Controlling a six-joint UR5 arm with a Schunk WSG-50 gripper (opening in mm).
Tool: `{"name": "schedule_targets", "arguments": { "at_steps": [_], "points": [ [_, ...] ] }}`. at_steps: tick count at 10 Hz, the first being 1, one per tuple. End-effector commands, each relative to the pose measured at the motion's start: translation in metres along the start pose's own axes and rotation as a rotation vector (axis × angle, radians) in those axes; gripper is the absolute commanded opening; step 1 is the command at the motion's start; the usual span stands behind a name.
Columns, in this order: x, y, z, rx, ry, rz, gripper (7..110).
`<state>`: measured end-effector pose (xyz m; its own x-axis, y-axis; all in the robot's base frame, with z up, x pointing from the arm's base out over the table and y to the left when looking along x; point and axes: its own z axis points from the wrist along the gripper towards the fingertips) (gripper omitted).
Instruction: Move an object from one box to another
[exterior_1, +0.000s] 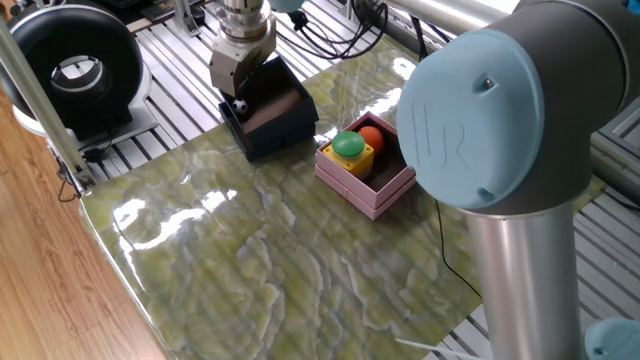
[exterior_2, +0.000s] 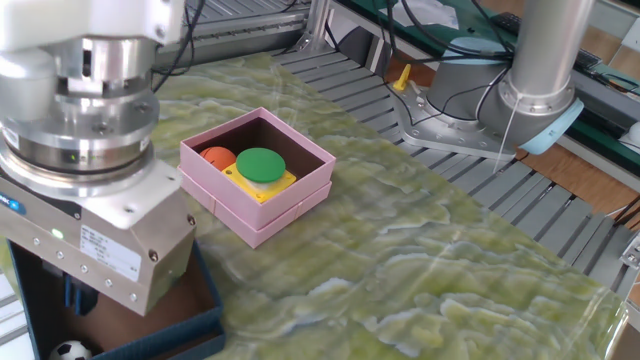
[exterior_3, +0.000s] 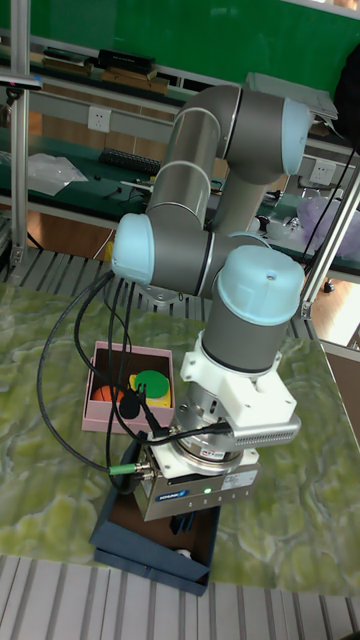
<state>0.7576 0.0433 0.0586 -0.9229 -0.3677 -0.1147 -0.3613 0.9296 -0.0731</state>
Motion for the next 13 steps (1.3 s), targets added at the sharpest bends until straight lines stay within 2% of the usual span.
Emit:
{"name": "schedule_targets", "arguments": {
  "at_steps": [1,2,4,5,8,9,11,12,13],
  "points": [
    [-0.003,0.005,0.004,0.003,-0.023,0.034,7],
    [-0.001,0.005,-0.001,0.006,-0.009,0.041,7],
    [0.000,0.004,0.002,0.009,-0.008,0.053,7],
    [-0.002,0.002,0.000,0.027,-0.002,0.065,7],
    [-0.002,0.031,0.000,-0.072,0.003,0.031,7],
    [-0.004,0.037,0.001,-0.079,-0.007,0.050,7],
    [-0.002,0.013,0.002,0.033,0.000,0.043,7],
    [0.000,0.008,-0.002,0.048,0.026,0.045,7],
    [0.002,0.018,-0.007,-0.003,0.047,0.036,7]
  ]
}}
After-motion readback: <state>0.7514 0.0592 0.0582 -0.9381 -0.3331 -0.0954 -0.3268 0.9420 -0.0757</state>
